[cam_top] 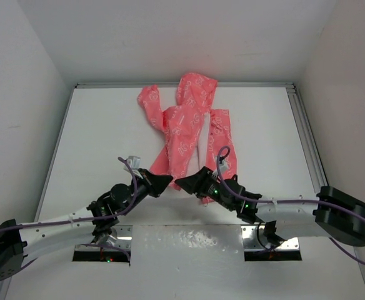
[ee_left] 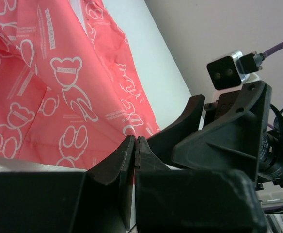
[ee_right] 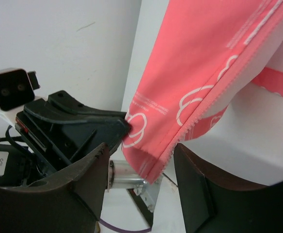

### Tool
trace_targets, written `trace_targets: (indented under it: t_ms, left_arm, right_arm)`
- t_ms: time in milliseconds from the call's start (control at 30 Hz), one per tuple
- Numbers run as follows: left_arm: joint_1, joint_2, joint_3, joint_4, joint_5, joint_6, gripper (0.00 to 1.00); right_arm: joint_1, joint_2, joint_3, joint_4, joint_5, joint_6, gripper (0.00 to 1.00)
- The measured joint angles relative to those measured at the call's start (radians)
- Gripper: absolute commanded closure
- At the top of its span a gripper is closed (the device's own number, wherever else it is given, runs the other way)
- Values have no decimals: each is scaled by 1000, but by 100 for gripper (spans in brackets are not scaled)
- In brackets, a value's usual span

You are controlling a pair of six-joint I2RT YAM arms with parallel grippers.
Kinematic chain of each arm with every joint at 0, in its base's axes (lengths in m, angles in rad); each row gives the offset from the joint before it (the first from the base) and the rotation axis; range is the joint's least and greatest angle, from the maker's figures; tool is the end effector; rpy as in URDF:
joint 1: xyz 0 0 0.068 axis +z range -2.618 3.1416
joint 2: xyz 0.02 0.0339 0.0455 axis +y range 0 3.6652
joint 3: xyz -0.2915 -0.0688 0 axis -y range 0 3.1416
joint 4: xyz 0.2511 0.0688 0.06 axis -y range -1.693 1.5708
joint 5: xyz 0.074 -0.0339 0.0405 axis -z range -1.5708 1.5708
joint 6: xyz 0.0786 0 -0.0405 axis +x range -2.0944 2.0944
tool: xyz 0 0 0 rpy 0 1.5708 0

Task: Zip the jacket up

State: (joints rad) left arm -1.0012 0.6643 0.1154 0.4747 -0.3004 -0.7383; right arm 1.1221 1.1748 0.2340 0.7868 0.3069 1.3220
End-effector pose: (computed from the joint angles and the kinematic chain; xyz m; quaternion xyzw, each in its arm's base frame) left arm 0.1192 -0.1430 0.2023 -0.0060 0.7317 -0.4433 0.5177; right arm 0.1303 0.2160 0.1920 0.1738 0.7368 0.5646 0.3288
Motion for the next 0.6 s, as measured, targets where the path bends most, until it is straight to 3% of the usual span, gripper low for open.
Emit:
trace_targets:
  t_ms: [367, 600]
  left_arm:
    - [0, -52, -26, -2, 17, -31, 100]
    - [0, -61, -32, 0, 27, -50, 100]
  right_arm:
    - [-14, 87, -9, 132, 18, 37, 46]
    - [-14, 98, -31, 180, 22, 62, 66]
